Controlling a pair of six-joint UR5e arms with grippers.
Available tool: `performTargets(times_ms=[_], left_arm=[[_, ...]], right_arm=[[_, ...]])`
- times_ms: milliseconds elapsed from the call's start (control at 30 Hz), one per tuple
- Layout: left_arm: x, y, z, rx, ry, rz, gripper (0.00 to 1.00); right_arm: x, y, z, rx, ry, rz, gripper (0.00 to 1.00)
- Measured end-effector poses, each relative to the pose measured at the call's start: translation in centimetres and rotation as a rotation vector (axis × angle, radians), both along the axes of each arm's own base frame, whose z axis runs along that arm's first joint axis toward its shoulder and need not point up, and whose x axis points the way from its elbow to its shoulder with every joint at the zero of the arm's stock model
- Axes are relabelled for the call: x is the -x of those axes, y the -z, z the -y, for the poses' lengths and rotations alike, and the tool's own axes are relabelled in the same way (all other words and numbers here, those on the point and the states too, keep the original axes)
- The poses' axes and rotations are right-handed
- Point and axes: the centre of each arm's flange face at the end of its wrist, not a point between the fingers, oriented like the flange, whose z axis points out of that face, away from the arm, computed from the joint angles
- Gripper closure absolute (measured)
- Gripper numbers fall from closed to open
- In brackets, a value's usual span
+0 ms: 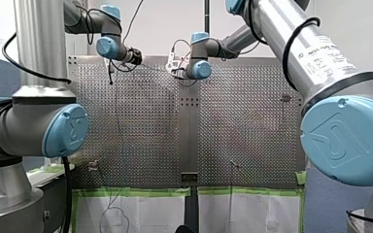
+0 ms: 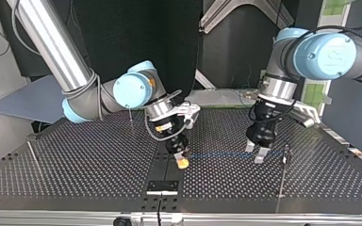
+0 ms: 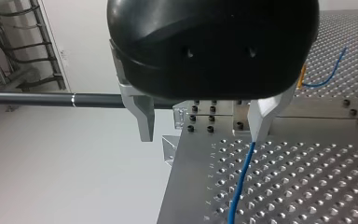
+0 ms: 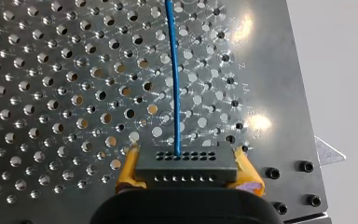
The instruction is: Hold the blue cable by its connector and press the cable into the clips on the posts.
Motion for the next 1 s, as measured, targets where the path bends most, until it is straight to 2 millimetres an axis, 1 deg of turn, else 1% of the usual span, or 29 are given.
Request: performTargets(times_ms=[167, 267, 367, 467, 633, 767, 1000], left_arm=[[-0.8, 1.7, 1.8, 0.003, 0.0, -0.022, 0.0], [-0.8, 2.7, 3.0, -0.003, 0.0, -0.049, 0.0], [-0.4, 3.2, 3.9, -0.013, -0.001, -0.065, 0.0], [-0.2, 3.2, 4.4, -0.015, -0.011, -0.064, 0.0], [-0.6, 2.7, 4.0, -0.009, -0.051, -0.047, 0.0], [-1.0, 2.3, 3.3, -0.006, -0.093, -0.037, 0.0], [-1.6, 2.2, 2.2, 0.002, -0.165, -0.03, 0.0]], right_arm=[[0.2, 0.0, 0.2, 0.0, 0.004, 0.0, 1.0], [0.4, 0.0, 0.5, 0.001, 0.009, 0.001, 1.0], [0.7, 0.0, 0.9, -0.001, 0.015, 0.0, 1.0], [0.8, 0.0, 1.0, -0.002, 0.017, -0.001, 1.0], [0.8, 0.0, 0.9, -0.003, 0.016, -0.002, 1.0], [0.8, 0.1, 0.9, -0.004, 0.016, -0.004, 1.0], [0.7, 0.1, 0.8, -0.004, 0.014, -0.004, 1.0]])
